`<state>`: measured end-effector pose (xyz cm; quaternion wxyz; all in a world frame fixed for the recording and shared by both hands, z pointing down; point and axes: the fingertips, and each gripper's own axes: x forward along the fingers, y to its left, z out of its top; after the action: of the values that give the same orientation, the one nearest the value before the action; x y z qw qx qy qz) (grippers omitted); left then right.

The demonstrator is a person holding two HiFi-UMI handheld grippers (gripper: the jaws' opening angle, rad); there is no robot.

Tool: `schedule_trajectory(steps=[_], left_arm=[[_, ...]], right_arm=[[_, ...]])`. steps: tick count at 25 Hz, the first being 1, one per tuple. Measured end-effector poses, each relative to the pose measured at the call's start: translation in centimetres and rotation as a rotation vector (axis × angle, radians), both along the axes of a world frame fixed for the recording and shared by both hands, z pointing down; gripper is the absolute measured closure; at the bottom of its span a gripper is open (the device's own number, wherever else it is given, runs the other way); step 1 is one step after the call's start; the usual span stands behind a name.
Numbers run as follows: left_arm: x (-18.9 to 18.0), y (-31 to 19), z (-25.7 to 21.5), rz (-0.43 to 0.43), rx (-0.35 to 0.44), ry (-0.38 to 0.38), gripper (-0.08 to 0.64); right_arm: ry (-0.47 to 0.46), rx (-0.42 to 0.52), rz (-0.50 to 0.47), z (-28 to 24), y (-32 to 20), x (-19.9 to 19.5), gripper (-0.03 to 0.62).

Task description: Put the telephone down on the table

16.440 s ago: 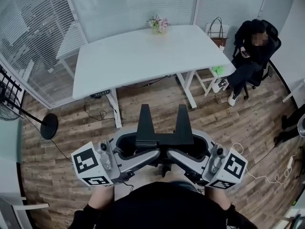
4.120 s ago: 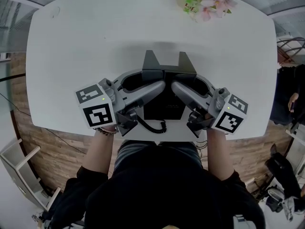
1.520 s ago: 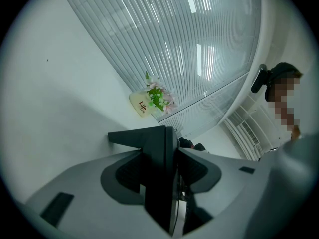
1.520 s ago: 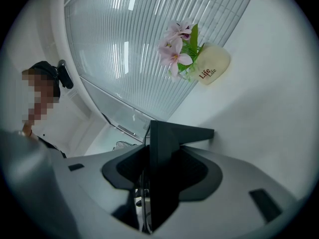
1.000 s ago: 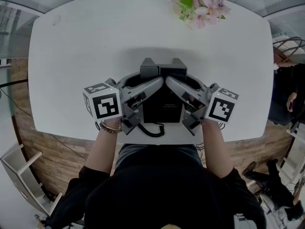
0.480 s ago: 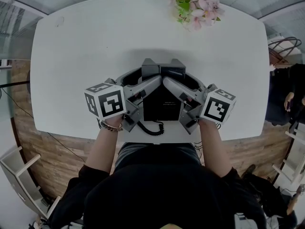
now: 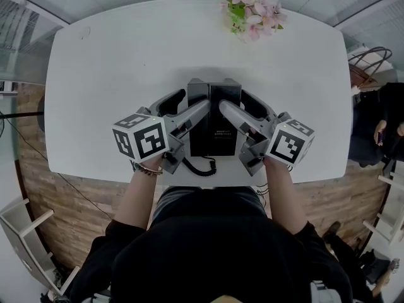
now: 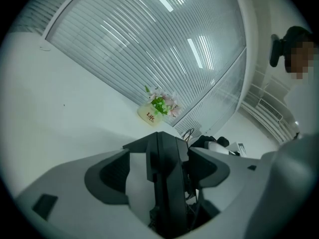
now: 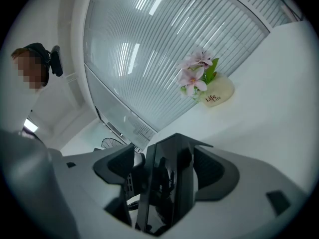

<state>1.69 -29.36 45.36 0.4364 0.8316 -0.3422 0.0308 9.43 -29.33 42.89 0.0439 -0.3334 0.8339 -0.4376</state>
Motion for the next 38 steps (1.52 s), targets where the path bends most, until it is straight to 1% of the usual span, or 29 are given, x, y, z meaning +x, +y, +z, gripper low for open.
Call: schedule_trajectory(steps=[5, 12, 16, 20, 26, 33, 35, 38], left_arm=[[-0.8, 0.2, -1.8, -0.031, 0.063, -0.028, 0.193], [-1.7, 0.0, -5.0, -0.077, 0.197, -0.092, 0.193], [-2.1, -0.2, -7.0, -0.105, 0.267, -0.112, 0.193], [-2.3, -0.2, -9.3, -0.126, 0.358, -0.147, 0.193], [-1.6, 0.1, -12.0, -0.118, 0.478, -0.199, 0.193], [-0.9, 0.7, -14.5, -0.102, 0.579, -0.206, 0.195], [-0.9, 0.8, -15.1, -0.101, 0.595, -0.205, 0.195], [-0.6, 1.1, -16.1, -0.085, 0.613, -0.203, 0.198]], right_arm=[[0.041, 0.065, 0.009, -1.6, 0.3, 0.5, 0.235], [0.109, 0.202, -0.001, -4.7, 0.8, 0.6, 0.235], [0.128, 0.284, 0.015, -6.8, 0.8, 0.7, 0.236], [0.142, 0.368, 0.041, -9.1, 0.8, 0.8, 0.236], [0.187, 0.512, 0.067, -12.5, 1.0, 1.0, 0.236], [0.227, 0.635, 0.109, -15.7, 1.5, 1.4, 0.238], [0.235, 0.663, 0.112, -16.5, 1.8, 1.4, 0.246], [0.241, 0.693, 0.112, -17.4, 2.2, 1.2, 0.288]])
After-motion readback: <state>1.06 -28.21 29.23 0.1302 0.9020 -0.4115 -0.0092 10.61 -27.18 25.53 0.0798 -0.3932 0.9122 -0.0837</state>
